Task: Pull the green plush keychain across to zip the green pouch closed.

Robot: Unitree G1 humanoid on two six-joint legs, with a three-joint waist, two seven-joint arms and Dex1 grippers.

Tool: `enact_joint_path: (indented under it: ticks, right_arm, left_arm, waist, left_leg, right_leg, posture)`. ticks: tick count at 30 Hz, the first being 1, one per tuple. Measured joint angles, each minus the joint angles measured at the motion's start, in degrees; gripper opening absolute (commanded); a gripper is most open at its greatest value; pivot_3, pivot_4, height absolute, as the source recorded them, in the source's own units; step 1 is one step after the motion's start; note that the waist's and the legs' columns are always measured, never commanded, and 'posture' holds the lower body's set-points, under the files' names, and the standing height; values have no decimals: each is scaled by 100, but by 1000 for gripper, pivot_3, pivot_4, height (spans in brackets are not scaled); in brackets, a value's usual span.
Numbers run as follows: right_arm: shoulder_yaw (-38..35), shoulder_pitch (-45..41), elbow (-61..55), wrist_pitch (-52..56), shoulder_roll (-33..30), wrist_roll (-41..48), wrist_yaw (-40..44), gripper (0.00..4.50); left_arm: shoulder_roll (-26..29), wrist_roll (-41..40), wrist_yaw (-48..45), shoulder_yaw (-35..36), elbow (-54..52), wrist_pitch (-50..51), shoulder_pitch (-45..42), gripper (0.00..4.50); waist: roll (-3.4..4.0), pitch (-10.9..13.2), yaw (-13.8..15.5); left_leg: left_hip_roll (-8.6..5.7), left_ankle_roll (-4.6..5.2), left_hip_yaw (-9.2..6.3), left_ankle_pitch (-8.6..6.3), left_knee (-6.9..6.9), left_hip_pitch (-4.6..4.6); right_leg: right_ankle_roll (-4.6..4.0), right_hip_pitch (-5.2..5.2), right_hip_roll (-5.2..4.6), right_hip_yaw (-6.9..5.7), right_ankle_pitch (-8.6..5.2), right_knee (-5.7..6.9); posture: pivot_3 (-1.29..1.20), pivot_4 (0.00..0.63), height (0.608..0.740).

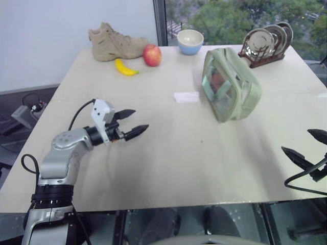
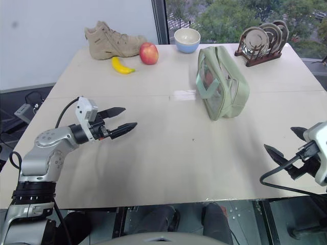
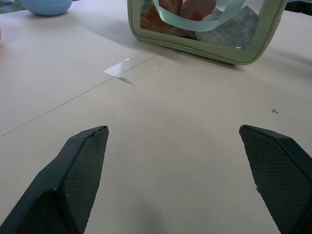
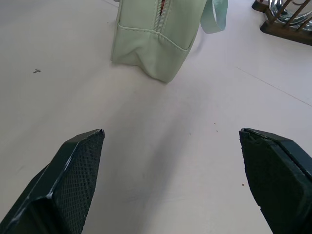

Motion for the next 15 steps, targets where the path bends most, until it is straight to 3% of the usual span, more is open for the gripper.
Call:
enact_joint_path:
  ticks: [9,11,15]
  right_arm:
    - [196,-661,-27,703,-193,491,-654,4500]
    - [368,-1046,-63,1099,-367,648,-981,4500]
    - [876,-2660,187,1895,-250,1340,-1673,4500]
  left_arm:
    - [-98,-226,-31,3,-77,34,-62,4491]
    - [-138,-296,-99,-2,-118,26,-129,4491]
    - [-224,-294,-255,-127,-276,-119,-226,4491]
  waist:
    - [2,1,-11]
    - [-1,3,-14]
    - [3,7,-49]
  left_leg:
    - [1,0,2,0,0,0]
    - [1,0,1,0,0,0]
    - [3,0,11,0,-2,-1]
  right_leg:
    - [0,0,0,2,0,0]
    - [0,0,0,0,0,-1]
    - [-2,-1,-3,7,1,-3]
  posture:
    - [0,150,740]
    - [0,150,740]
    - [0,150,740]
